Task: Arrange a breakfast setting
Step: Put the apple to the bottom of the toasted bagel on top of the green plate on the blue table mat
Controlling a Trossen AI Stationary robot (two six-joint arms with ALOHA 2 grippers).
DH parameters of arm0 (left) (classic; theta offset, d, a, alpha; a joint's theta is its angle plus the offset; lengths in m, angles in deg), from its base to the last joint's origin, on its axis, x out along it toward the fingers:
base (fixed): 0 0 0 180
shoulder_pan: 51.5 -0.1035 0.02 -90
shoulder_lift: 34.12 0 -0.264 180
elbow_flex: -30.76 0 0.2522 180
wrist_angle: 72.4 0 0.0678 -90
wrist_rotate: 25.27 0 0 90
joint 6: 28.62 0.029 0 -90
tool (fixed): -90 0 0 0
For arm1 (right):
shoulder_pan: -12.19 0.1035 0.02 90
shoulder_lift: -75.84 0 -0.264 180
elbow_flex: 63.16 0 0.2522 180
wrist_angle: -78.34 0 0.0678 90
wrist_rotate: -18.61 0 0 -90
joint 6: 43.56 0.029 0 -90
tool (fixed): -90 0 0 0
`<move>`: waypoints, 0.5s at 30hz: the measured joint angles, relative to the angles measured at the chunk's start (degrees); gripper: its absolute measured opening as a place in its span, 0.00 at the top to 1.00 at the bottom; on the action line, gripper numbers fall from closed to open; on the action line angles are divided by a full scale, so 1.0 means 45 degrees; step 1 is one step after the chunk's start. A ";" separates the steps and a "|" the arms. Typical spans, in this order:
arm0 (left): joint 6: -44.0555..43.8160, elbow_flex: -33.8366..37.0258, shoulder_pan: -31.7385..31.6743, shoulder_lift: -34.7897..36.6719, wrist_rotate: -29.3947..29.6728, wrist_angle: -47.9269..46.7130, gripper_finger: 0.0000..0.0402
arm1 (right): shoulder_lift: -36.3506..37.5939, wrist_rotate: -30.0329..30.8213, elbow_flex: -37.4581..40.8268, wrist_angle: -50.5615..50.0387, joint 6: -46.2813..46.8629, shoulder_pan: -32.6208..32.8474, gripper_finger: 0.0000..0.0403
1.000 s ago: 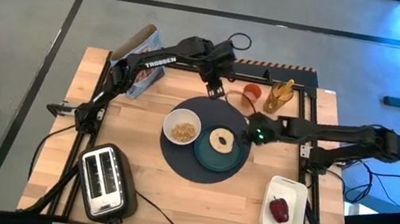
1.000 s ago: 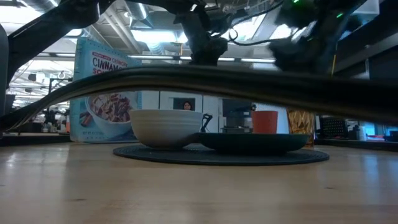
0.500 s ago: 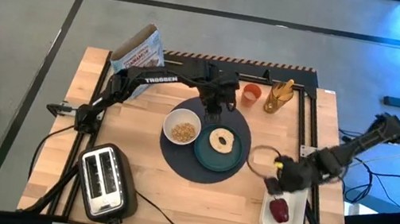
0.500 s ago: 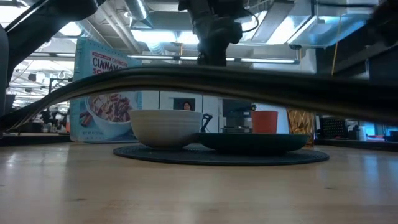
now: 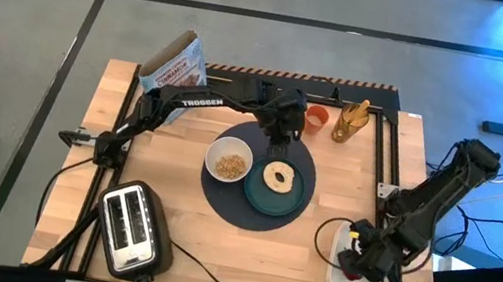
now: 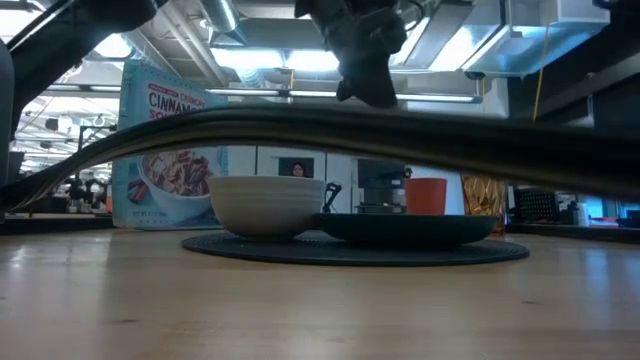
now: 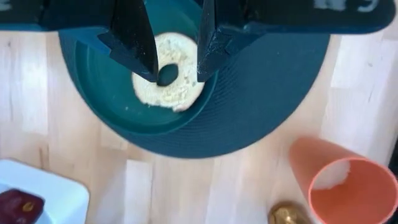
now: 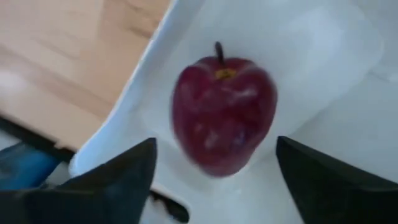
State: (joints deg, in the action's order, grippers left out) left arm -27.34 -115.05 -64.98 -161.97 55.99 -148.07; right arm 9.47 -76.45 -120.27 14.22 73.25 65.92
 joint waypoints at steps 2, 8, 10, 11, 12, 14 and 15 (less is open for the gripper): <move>-0.0162 0.0000 0.0081 0.0000 -0.0015 0.0121 0.74 | -0.0533 -0.0011 0.0000 0.0064 -0.0005 -0.0015 0.15; -0.0700 0.0000 0.0370 0.0000 0.0130 0.0172 0.74 | -0.1848 -0.0252 0.0000 0.0265 0.0427 -0.0017 0.07; -0.0912 0.0000 0.0454 0.0000 0.0125 0.0238 0.72 | -0.2197 -0.0384 0.0000 0.0278 0.0424 -0.0017 0.08; -0.0929 0.0000 0.0494 0.0000 0.0125 0.0251 0.71 | -0.2338 -0.0368 0.0000 0.0330 0.0403 -0.0017 0.09; -0.0935 -0.0018 0.0521 0.0000 0.0125 0.0246 0.69 | -0.2456 -0.0257 0.0000 0.0434 0.0336 -0.0017 0.11; -0.1100 -0.0092 0.0547 0.0000 0.0119 0.0246 0.65 | -0.2672 0.0061 0.0001 0.0652 0.0282 -0.0017 0.15; -0.1216 -0.0123 0.0555 0.0000 0.0100 0.0245 0.63 | -0.2768 0.0207 0.0000 0.0668 0.0267 -0.0017 0.17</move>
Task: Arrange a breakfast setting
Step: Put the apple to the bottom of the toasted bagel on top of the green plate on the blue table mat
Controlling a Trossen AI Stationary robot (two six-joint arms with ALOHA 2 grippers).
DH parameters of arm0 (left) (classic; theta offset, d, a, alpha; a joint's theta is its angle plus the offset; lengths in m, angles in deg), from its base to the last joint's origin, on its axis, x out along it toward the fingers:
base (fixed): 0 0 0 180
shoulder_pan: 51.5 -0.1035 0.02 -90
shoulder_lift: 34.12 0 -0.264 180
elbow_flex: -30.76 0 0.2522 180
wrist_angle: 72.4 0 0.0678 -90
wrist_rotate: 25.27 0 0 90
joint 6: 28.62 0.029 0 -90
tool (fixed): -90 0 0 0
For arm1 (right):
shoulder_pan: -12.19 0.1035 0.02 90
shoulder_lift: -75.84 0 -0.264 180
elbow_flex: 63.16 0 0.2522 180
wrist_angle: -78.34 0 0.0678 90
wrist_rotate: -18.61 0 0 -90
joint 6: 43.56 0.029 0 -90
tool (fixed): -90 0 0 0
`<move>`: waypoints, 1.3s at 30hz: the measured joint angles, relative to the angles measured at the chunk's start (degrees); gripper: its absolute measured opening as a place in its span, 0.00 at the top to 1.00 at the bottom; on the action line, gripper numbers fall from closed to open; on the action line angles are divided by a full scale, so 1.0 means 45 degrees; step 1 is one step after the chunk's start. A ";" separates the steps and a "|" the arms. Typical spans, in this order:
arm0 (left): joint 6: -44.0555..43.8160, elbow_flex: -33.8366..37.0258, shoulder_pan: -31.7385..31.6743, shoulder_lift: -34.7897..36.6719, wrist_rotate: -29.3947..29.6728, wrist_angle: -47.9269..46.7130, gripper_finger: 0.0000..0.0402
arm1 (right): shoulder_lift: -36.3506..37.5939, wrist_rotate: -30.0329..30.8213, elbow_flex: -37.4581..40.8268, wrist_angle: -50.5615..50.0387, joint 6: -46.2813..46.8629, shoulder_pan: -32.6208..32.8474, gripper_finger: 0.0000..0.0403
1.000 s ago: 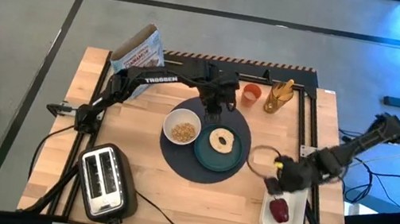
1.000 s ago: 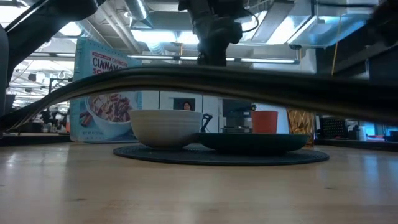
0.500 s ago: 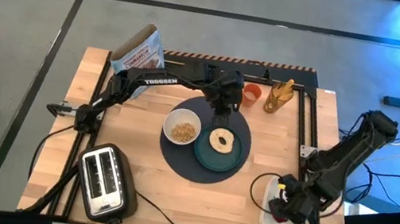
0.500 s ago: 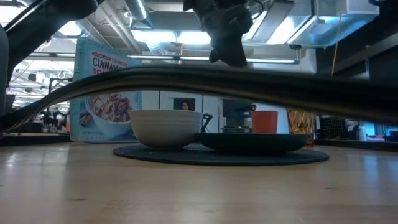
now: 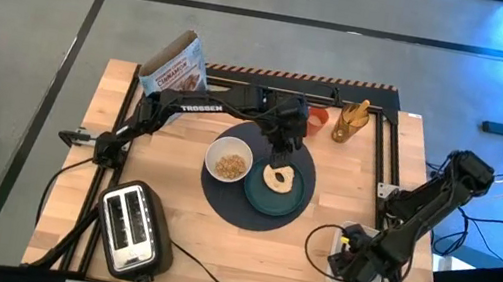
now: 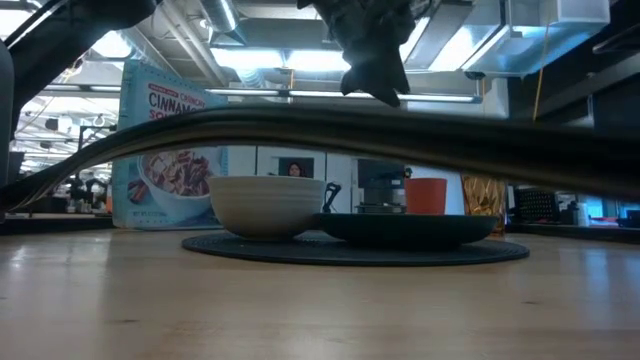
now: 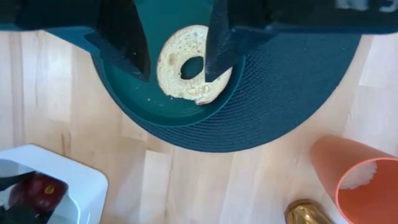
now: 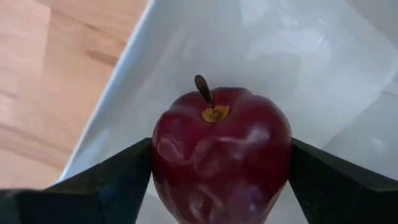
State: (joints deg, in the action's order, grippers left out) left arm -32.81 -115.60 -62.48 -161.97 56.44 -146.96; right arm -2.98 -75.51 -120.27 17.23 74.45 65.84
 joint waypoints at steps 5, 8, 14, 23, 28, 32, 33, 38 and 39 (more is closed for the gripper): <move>-0.0345 -0.0246 0.0029 0.0000 0.0010 -0.0349 0.53 | -0.0299 0.0015 -0.0013 0.0168 -0.0268 -0.0005 0.27; -0.0372 -0.0531 0.0029 0.0007 0.0049 -0.0933 0.50 | -0.0312 0.0160 -0.0029 0.0237 -0.0330 -0.0005 0.29; -0.0313 -0.0525 0.0011 0.0526 0.0035 -0.1351 0.50 | 0.0677 0.2068 -0.0675 -0.0968 -0.0350 0.0000 0.29; 0.1996 -0.0548 0.0075 0.1303 -0.2619 0.1894 0.53 | 0.1159 0.9263 -0.3310 -0.4247 -0.4247 -0.0010 0.30; 0.3624 -0.0548 0.0629 0.1282 -0.3738 0.3191 0.61 | 0.1154 1.1212 -0.3629 -0.4158 -0.6780 -0.0459 0.29; 0.4951 -0.0543 0.1190 0.1277 -0.3715 0.3886 0.67 | 0.1149 1.1677 -0.3978 -0.3975 -0.7903 -0.1102 0.30; 0.5166 -0.0543 0.1319 0.1277 -0.3719 0.4036 0.68 | 0.1154 1.1925 -0.4095 -0.3753 -0.8347 -0.1249 0.30; 0.5432 -0.0405 0.1766 0.1110 -0.3701 0.4707 0.73 | 0.1158 1.2882 -0.5129 -0.2675 -1.1170 -0.1921 0.29; 0.5426 -0.0322 0.1794 0.1076 -0.3682 0.4892 0.73 | 0.1164 1.2915 -0.5371 -0.2490 -1.1757 -0.2058 0.29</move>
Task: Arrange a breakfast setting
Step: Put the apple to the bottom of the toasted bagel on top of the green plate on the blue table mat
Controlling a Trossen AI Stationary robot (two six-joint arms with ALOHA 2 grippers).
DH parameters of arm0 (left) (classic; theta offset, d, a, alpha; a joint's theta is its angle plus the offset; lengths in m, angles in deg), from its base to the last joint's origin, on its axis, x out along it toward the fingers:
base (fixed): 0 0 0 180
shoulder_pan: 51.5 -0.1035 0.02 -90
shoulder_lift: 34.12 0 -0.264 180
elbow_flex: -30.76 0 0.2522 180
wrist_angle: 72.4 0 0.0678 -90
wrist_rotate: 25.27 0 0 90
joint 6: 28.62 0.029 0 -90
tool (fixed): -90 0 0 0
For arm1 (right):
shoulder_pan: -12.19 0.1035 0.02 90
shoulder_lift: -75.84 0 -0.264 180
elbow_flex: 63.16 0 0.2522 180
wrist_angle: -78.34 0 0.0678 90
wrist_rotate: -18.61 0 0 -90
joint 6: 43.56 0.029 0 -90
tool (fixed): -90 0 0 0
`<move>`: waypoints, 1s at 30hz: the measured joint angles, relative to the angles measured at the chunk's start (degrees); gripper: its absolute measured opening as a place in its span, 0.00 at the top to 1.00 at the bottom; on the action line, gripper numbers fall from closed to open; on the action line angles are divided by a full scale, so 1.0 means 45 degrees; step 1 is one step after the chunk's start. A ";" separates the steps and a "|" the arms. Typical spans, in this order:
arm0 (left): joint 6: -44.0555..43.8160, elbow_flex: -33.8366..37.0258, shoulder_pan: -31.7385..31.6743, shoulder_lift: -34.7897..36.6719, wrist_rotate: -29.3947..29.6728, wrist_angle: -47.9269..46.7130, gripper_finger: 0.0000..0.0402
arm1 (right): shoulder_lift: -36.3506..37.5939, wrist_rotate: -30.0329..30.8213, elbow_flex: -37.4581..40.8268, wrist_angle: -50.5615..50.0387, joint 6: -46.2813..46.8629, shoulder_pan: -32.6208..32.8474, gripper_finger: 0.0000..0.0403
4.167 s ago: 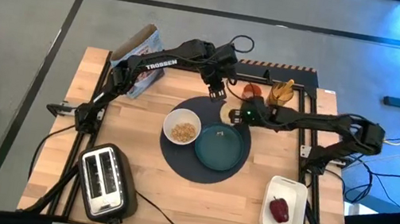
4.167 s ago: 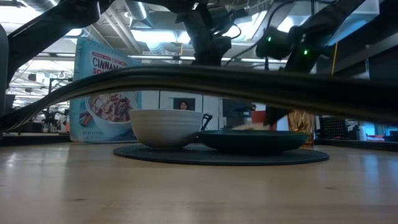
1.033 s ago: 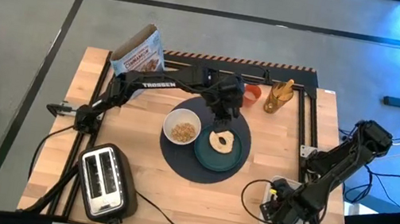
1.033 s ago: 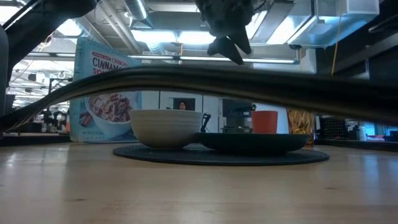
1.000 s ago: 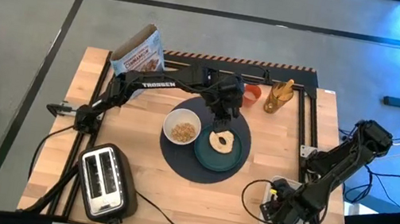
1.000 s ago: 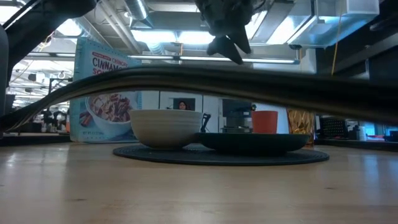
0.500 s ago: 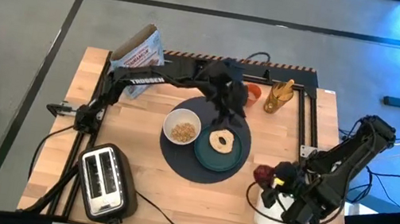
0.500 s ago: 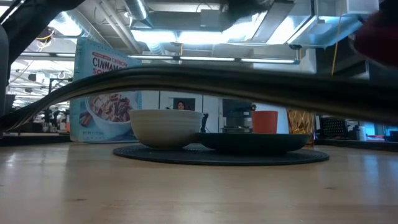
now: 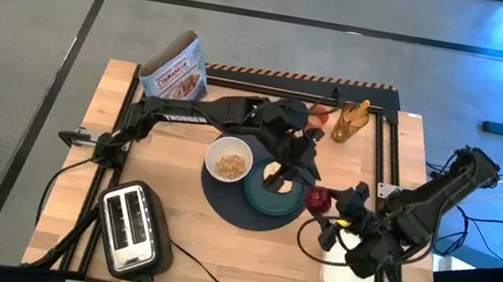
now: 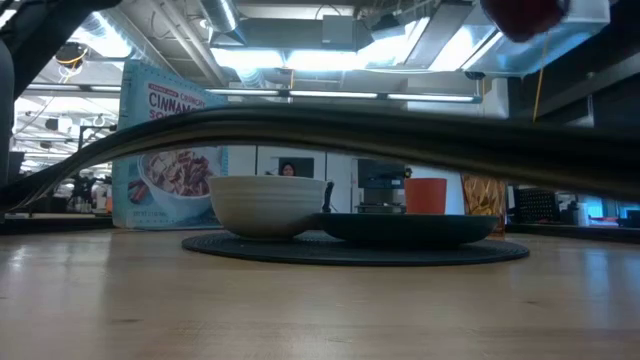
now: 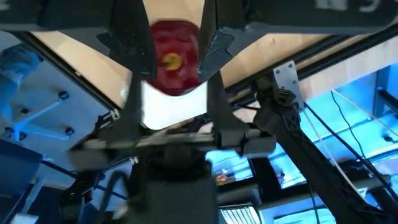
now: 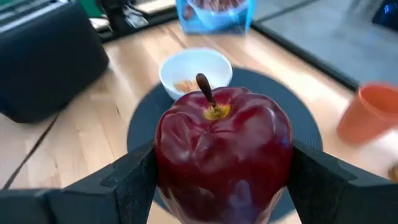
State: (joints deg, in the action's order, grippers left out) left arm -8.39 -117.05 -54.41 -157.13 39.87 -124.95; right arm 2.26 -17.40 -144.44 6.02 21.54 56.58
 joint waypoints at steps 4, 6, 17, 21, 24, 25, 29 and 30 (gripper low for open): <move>-0.0130 0.0027 0.0042 -0.0035 -0.0007 0.0013 0.74 | -0.0005 0.0008 -0.0709 0.0683 -0.1966 -0.0430 0.30; -0.0122 0.0022 0.0095 -0.0017 -0.0099 0.0038 0.74 | -0.0005 0.0002 -0.0998 0.0954 -0.2804 -0.0581 0.30; -0.0023 0.0012 0.0199 0.0037 -0.0660 0.0116 0.74 | -0.0015 -0.0238 -0.1347 0.1814 -0.3902 -0.0973 0.30; -0.0037 -0.0011 -0.0070 0.0333 -0.0488 0.0040 0.75 | 0.0003 0.0091 -0.1357 0.2093 -0.3750 -0.0978 0.29; -0.0227 -0.0075 -0.0335 0.0749 -0.0566 -0.0002 0.75 | 0.0010 0.0304 -0.1357 0.2258 -0.3721 -0.0966 0.30; -0.0227 -0.0085 -0.0408 0.0905 -0.0708 0.0006 0.75 | 0.0010 0.0318 -0.1357 0.2391 -0.3724 -0.0968 0.30; -0.0148 -0.0109 -0.0468 0.1173 -0.1625 -0.0179 0.74 | 0.0088 0.0665 -0.1357 0.2770 -0.3791 -0.0963 0.30; -0.0051 -0.0105 -0.0468 0.1140 -0.1954 -0.0213 0.74 | 0.0144 0.0672 -0.1357 0.2786 -0.3797 -0.0963 0.29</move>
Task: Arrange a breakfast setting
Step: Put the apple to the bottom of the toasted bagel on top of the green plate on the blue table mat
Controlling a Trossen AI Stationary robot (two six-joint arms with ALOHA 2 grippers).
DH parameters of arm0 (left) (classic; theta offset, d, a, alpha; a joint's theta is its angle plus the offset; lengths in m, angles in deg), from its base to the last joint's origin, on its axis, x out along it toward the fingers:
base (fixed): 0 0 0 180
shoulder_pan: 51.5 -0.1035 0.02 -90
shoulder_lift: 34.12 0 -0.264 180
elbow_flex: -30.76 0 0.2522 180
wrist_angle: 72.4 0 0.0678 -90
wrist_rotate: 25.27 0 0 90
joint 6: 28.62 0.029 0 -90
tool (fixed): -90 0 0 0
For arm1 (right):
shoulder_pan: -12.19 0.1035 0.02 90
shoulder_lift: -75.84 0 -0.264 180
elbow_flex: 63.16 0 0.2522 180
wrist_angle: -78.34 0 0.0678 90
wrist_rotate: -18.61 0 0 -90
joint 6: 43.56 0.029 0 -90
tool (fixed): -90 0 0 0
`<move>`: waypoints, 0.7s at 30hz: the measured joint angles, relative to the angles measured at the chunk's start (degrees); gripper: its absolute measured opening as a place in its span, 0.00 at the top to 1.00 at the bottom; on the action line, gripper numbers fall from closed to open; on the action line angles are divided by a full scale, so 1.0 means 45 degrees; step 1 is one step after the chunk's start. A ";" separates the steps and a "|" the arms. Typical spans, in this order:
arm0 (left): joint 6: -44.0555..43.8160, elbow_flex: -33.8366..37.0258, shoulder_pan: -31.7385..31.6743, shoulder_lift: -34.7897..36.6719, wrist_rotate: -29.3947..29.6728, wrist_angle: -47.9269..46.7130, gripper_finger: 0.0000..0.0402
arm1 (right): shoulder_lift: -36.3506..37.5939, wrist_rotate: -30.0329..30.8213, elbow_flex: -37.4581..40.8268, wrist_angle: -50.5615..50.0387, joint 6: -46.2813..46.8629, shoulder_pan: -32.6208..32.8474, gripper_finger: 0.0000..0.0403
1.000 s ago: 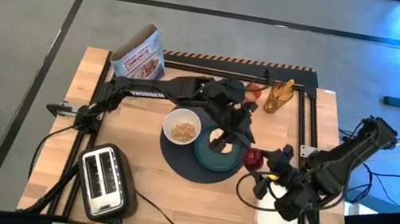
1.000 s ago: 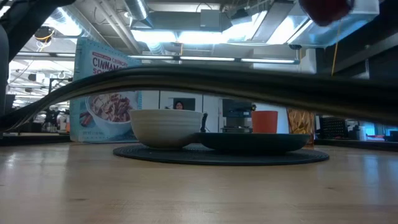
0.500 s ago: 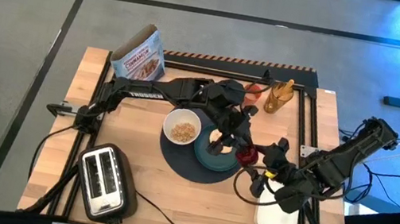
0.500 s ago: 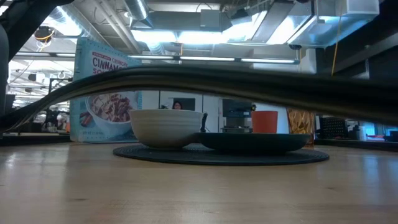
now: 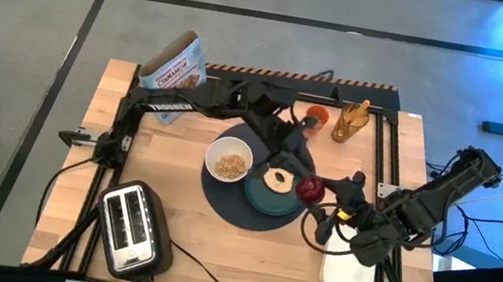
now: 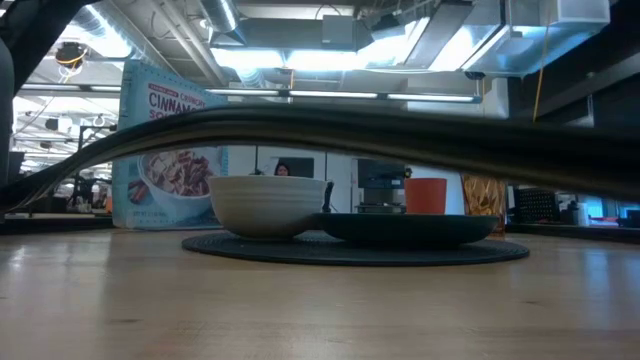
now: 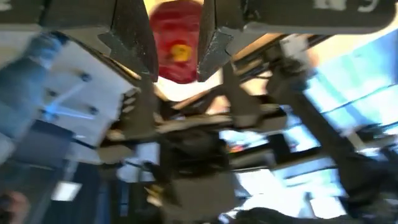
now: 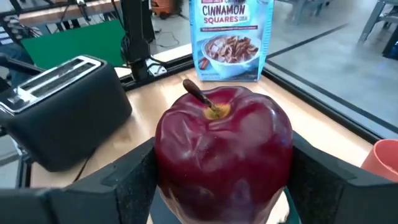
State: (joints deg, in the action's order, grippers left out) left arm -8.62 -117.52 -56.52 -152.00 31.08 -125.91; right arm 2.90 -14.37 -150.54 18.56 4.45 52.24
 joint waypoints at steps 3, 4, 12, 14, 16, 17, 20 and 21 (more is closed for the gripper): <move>0.0450 0.0025 0.0055 -0.0059 -0.0780 -0.0108 0.72 | 0.0183 0.0146 0.0000 0.0039 0.0002 0.0000 0.29; 0.0593 0.0025 0.0110 -0.0059 -0.0731 -0.0090 0.71 | 0.0262 0.0195 0.0000 0.0039 -0.0002 0.0000 0.29; 0.1463 0.0025 0.0392 -0.0189 0.1161 0.0174 0.67 | 0.0463 0.0226 0.0000 0.0505 -0.0764 0.0000 0.29; 0.1636 0.0025 0.0419 -0.0144 0.1276 0.0227 0.67 | 0.0463 0.0232 0.0000 0.0730 -0.1033 -0.0005 0.29; 0.1640 0.0025 0.0466 -0.0138 0.1268 0.0221 0.68 | 0.0463 0.0227 0.0000 0.0818 -0.1071 -0.0113 0.29; 0.1645 0.0025 0.0476 -0.0157 0.1223 0.0208 0.68 | 0.0463 0.0212 0.0000 0.0862 -0.1081 -0.0178 0.29; 0.1690 0.0025 0.0549 -0.0237 0.1033 0.0218 0.70 | 0.0460 0.0225 0.0000 0.0978 -0.1155 -0.0194 0.29; 0.1696 0.0025 0.0549 -0.0244 0.0945 0.0218 0.71 | 0.0463 0.0221 0.0000 0.0996 -0.1180 -0.0193 0.29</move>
State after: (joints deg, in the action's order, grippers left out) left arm -0.99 -117.41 -54.05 -153.10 35.33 -124.93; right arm 4.99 -13.38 -150.54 23.04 -0.86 51.37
